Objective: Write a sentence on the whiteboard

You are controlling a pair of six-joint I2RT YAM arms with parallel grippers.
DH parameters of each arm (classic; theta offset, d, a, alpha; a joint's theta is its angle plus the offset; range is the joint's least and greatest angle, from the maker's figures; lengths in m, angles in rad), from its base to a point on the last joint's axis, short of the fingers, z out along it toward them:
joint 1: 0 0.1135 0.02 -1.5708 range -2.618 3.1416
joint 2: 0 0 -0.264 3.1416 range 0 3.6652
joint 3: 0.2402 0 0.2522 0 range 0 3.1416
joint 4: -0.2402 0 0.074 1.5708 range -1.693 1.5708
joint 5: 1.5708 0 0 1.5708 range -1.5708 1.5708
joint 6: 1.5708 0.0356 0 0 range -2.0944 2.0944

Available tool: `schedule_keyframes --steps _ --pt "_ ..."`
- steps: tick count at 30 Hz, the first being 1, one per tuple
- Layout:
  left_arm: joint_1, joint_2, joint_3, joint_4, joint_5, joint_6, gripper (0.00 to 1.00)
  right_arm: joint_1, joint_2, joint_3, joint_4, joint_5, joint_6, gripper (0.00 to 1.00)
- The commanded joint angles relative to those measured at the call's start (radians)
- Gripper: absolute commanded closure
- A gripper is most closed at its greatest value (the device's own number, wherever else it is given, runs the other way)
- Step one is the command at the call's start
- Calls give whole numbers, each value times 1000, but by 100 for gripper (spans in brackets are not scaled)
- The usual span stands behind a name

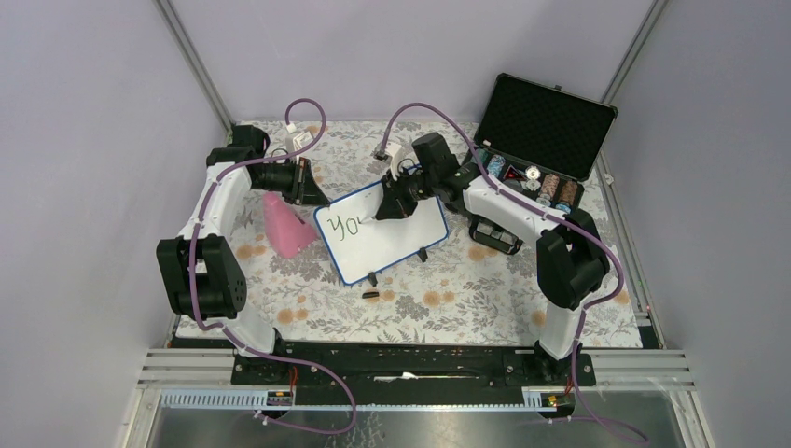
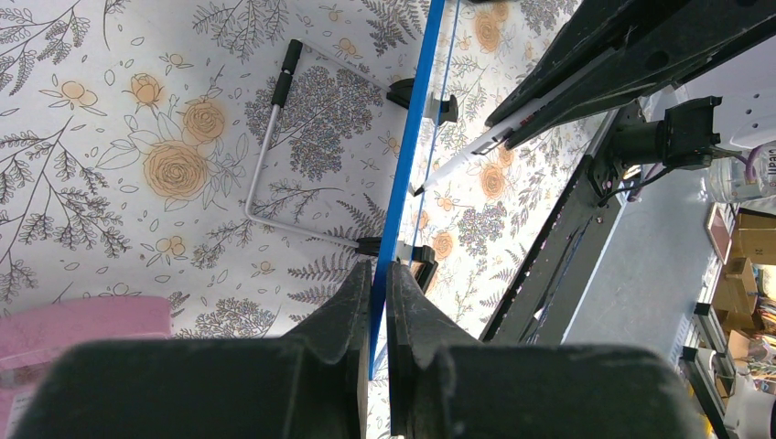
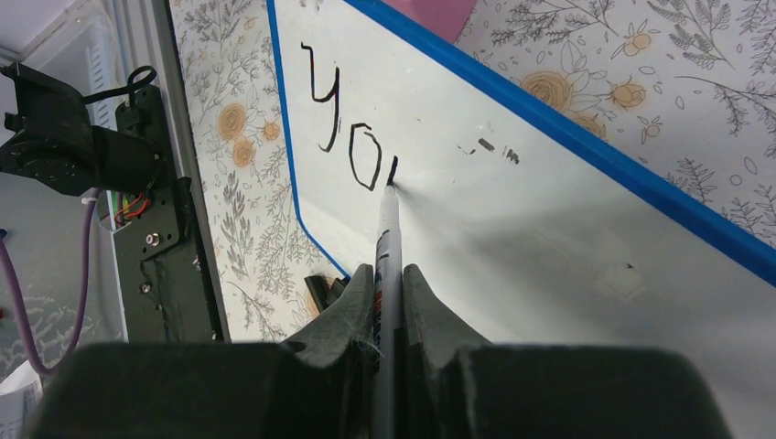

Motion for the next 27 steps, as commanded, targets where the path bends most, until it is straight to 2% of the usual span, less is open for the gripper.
schedule_keyframes --steps 1,27 --pt "-6 -11 12 -3 2 13 100 -9 -22 -20 17 18 -24 100" --pt "-8 -11 10 -3 4 12 100 -38 -43 16 -23 50 -57 100"
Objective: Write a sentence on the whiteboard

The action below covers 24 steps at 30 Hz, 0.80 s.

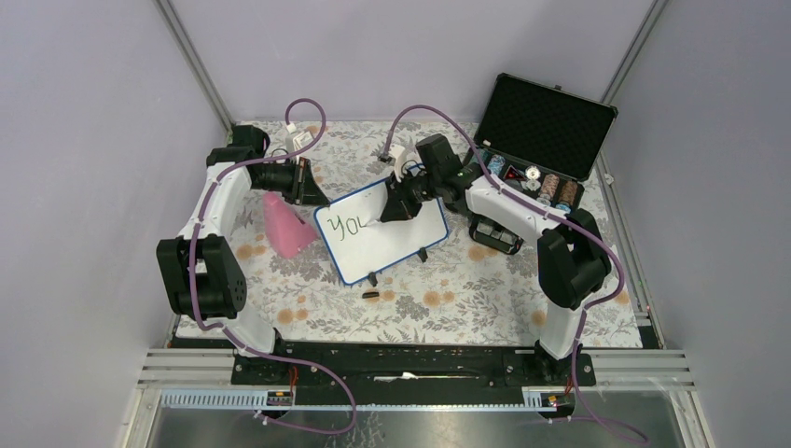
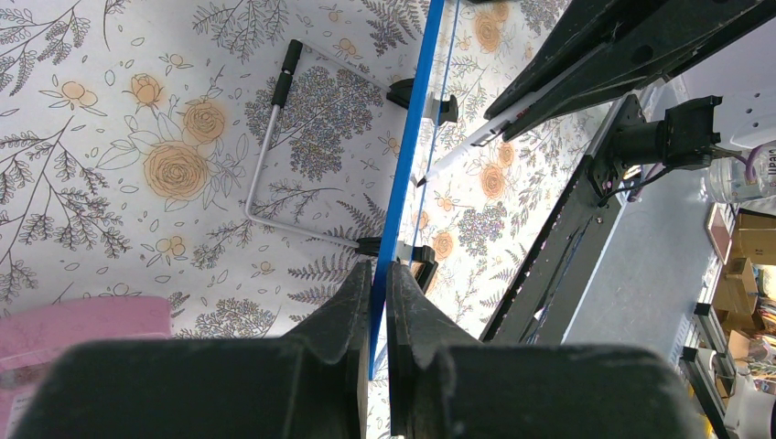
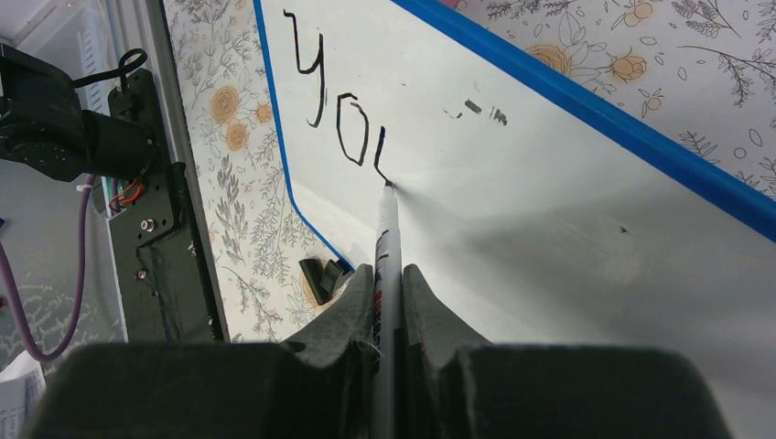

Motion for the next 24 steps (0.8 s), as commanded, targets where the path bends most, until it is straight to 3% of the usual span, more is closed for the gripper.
schedule_keyframes --steps 1,15,24 --pt "-8 -11 9 -3 4 12 100 -20 -34 44 4 63 -32 100" --pt "-9 -10 9 -3 4 14 100 -25 -1 141 -15 58 -19 100" --pt "-9 -8 10 -3 2 15 100 -22 10 112 -15 39 -20 100"
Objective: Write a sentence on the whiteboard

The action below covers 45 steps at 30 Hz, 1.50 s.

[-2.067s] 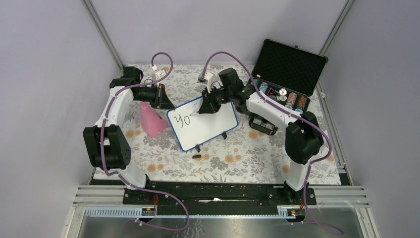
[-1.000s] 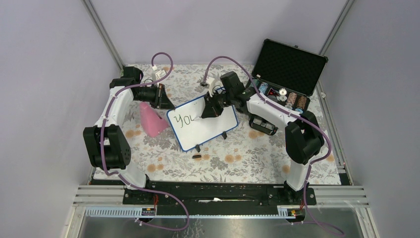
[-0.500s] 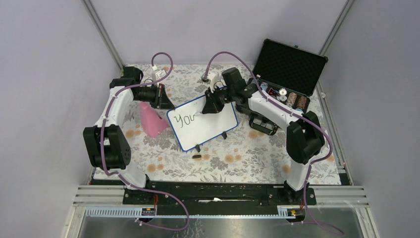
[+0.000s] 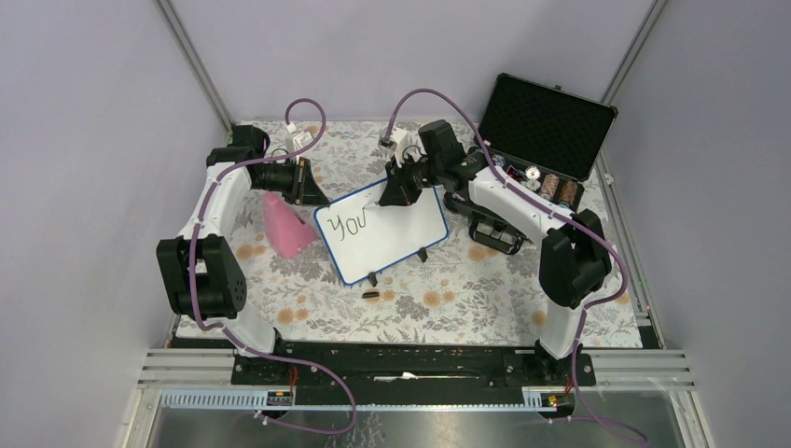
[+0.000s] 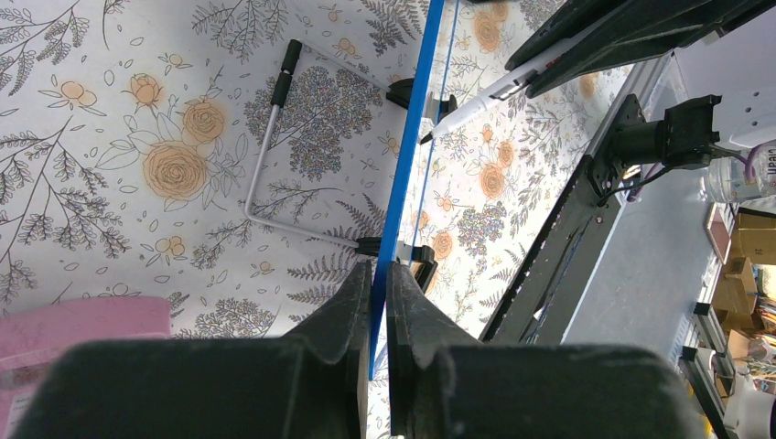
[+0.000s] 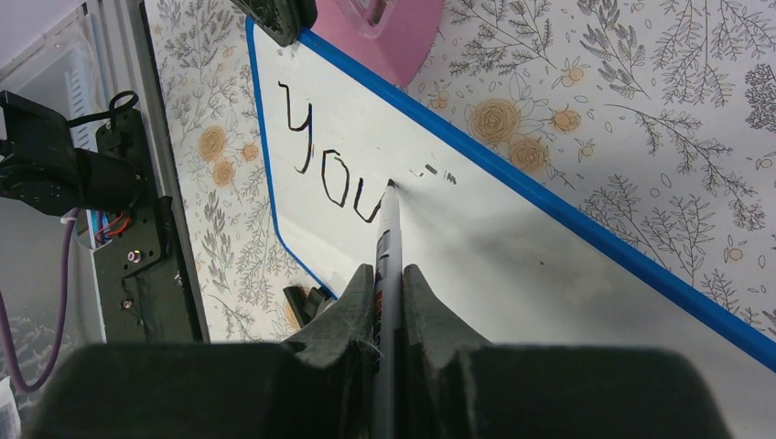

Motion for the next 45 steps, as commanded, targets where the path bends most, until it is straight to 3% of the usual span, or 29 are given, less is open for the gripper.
schedule_keyframes --steps 1,35,45 --pt "-9 -7 10 -3 1 14 100 -4 5 4 8 7 -19 100" --pt "-11 -6 12 -3 -2 13 100 -8 -57 -83 -20 21 -68 100" --pt "-12 -8 16 -3 1 11 100 -10 -133 -81 -29 -70 -39 100"
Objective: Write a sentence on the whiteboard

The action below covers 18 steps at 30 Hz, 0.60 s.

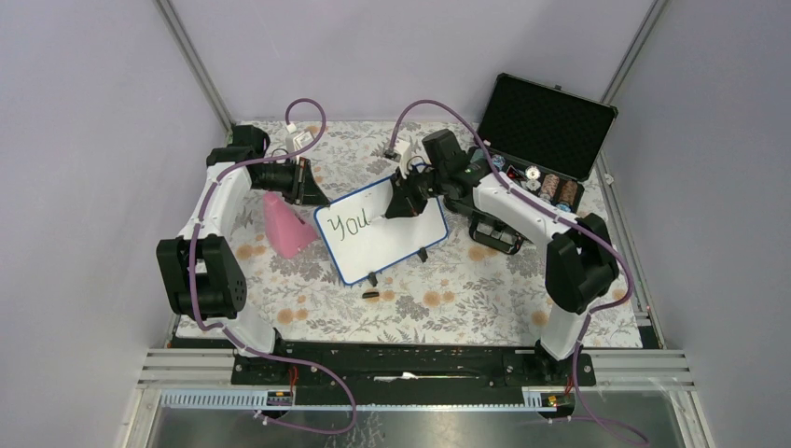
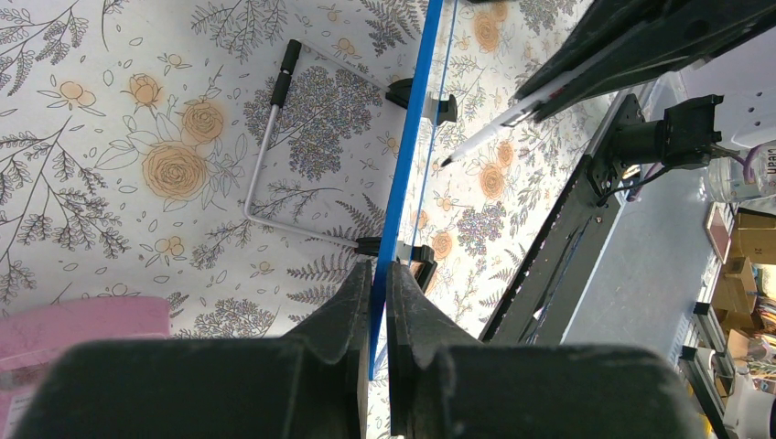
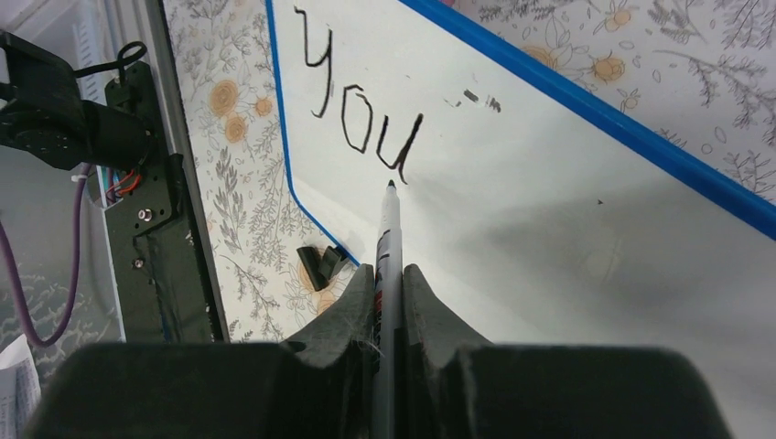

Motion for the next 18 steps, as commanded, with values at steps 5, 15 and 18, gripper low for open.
schedule_keyframes --steps 5,15,18 --pt "-11 -11 14 -2 4 12 100 -24 -106 4 6 0 -11 100" --pt "-14 -13 18 -3 3 14 100 -52 -67 31 8 69 -12 100" --pt "-16 -14 17 -3 2 15 100 -52 -62 32 8 69 -11 100"
